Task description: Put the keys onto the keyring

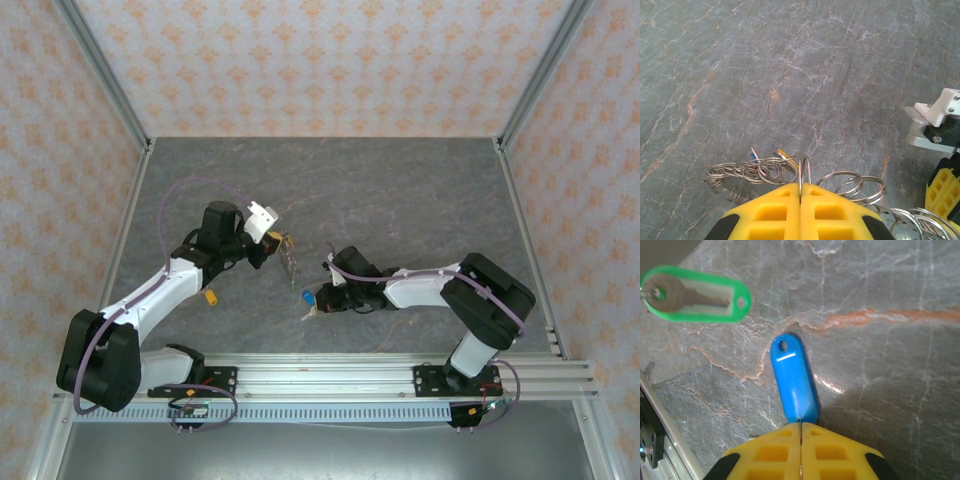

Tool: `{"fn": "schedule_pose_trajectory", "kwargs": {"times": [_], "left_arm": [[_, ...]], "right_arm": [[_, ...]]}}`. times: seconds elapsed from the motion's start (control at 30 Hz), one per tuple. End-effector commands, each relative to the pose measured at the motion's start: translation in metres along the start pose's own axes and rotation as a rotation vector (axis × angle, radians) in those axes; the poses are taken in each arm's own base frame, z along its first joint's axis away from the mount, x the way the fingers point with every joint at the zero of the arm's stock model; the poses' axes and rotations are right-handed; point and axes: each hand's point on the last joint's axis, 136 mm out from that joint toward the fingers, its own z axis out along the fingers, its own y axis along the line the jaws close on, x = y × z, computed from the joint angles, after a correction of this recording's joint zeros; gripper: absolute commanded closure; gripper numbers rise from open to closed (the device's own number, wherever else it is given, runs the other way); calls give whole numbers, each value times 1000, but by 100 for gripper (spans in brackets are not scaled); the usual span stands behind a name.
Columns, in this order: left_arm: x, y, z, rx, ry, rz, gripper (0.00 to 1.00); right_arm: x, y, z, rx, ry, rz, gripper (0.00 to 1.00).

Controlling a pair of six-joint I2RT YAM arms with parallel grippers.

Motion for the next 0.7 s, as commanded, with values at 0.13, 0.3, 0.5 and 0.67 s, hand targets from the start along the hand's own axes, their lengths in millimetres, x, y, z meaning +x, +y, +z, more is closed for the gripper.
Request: {"fn": "schedule_pose_trajectory", "kwargs": {"times": [0.13,0.3,0.5,0.67], "left_arm": [[-15,0,-4,13,-40,17,100],[-15,0,-3,15,-35,18,100],[-14,-1,-3,23,-33,18,100],[-14,-1,-3,23,-32,21,100]], "right_arm": [[-14,6,-10,6,-73,-25,87],[-10,10,-6,-20,-43,-22,85],[-9,8,-5,-15,-38,-18,88],[-8,5,-6,-6,-44,-22,93]]}}
